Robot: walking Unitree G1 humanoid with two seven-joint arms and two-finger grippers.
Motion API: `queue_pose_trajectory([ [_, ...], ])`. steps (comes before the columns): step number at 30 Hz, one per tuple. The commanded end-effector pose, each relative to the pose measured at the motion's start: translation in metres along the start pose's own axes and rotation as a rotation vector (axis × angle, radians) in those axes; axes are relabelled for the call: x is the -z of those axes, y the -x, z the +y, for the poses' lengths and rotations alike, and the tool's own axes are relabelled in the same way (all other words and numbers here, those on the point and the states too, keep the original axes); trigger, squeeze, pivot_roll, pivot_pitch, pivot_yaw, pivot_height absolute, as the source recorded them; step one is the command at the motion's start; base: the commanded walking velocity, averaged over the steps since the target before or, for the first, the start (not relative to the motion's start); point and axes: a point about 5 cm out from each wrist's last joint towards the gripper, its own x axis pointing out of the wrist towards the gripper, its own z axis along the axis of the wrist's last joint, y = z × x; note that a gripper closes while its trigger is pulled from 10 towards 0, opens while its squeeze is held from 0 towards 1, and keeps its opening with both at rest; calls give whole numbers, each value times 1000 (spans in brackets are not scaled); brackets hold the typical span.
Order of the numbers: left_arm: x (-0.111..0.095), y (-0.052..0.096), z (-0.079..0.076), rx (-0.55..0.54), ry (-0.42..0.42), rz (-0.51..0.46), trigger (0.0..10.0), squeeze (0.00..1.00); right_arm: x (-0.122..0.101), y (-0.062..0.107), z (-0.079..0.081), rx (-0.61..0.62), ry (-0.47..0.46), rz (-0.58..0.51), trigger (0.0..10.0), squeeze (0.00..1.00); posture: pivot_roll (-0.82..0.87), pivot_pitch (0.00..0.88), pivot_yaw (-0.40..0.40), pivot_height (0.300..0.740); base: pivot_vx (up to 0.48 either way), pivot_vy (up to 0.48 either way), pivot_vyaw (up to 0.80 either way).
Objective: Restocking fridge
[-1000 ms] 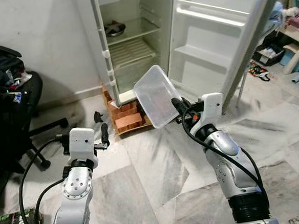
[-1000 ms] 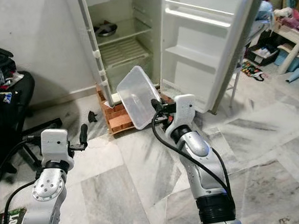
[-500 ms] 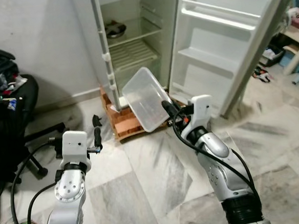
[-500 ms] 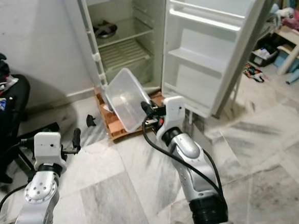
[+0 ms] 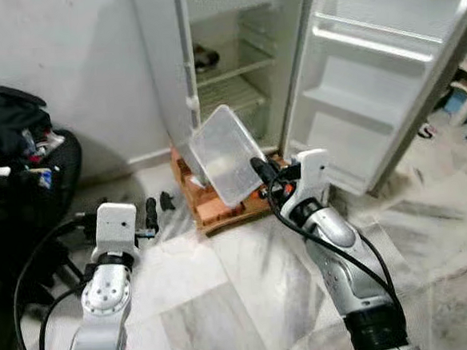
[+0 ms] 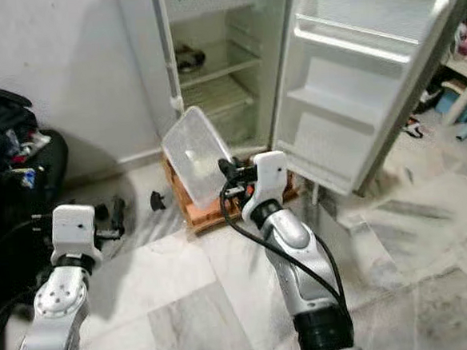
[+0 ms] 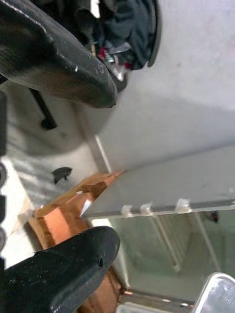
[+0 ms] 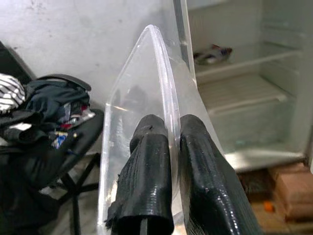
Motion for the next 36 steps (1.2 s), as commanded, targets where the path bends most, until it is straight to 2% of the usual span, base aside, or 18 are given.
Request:
queue_pose_trajectory([
  [1,-4,-1,-8,29,6,-16,10000,0,-5,2,-10,36,16,-15,10000,0,98,79,1,740,480,0,0],
  [36,-8,-2,-12,30,15,-34,10000,0,-5,1,-11,42,25,-16,10000,0,95,83,1,740,464,0,0],
])
